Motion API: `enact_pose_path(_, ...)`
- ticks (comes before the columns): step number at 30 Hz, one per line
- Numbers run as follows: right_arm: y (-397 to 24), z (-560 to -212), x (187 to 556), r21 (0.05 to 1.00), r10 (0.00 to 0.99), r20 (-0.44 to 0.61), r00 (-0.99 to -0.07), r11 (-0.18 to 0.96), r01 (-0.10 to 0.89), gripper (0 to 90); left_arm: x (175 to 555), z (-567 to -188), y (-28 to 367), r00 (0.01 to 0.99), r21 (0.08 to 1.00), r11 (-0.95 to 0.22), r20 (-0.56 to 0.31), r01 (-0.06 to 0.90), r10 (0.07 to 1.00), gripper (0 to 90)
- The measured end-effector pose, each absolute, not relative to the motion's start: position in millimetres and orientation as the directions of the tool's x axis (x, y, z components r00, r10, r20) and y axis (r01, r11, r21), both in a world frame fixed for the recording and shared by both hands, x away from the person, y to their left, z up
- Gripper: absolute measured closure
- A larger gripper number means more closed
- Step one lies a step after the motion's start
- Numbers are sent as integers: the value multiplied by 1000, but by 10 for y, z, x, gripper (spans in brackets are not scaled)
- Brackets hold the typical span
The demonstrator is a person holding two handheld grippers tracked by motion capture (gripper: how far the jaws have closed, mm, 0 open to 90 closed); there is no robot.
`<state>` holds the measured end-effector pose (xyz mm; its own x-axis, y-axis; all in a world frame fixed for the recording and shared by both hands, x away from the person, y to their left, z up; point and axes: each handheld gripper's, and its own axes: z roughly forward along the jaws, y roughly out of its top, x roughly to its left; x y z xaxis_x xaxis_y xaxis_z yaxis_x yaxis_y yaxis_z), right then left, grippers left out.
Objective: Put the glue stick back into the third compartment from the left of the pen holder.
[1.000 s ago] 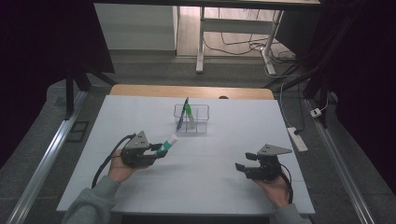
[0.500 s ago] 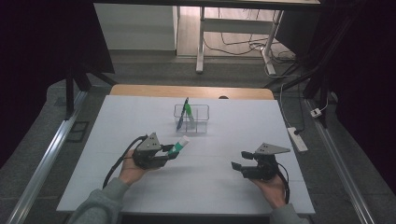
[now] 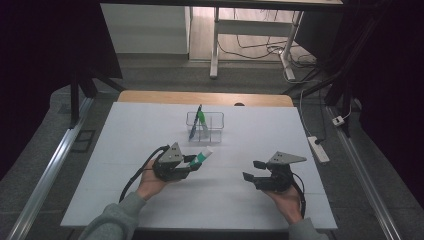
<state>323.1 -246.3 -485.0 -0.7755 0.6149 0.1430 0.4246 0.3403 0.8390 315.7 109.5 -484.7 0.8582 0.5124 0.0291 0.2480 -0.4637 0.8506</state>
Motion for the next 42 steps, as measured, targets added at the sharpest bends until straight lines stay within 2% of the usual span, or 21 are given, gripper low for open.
enact_pose_path(9,-2259,-4832,3258,842,577,165,-800,340,419,330,3177,-4885,937,867,848,-476,40,233,497,654)
enact_pose_path(21,-2050,-4773,3335,859,535,230,-813,281,428,337,3205,-4951,732,884,840,-499,53,212,465,653)
enact_pose_path(30,-1962,-4774,3347,862,525,226,-820,285,420,343,3207,-4986,644,891,834,-512,59,204,451,653)
enact_pose_path(38,-1909,-4767,3359,864,523,227,-821,282,418,379,3189,-5012,558,904,830,-530,76,176,420,653)
enact_pose_path(42,-1885,-4767,3356,866,522,222,-824,282,412,435,3180,-5018,529,910,829,-536,88,158,404,652)
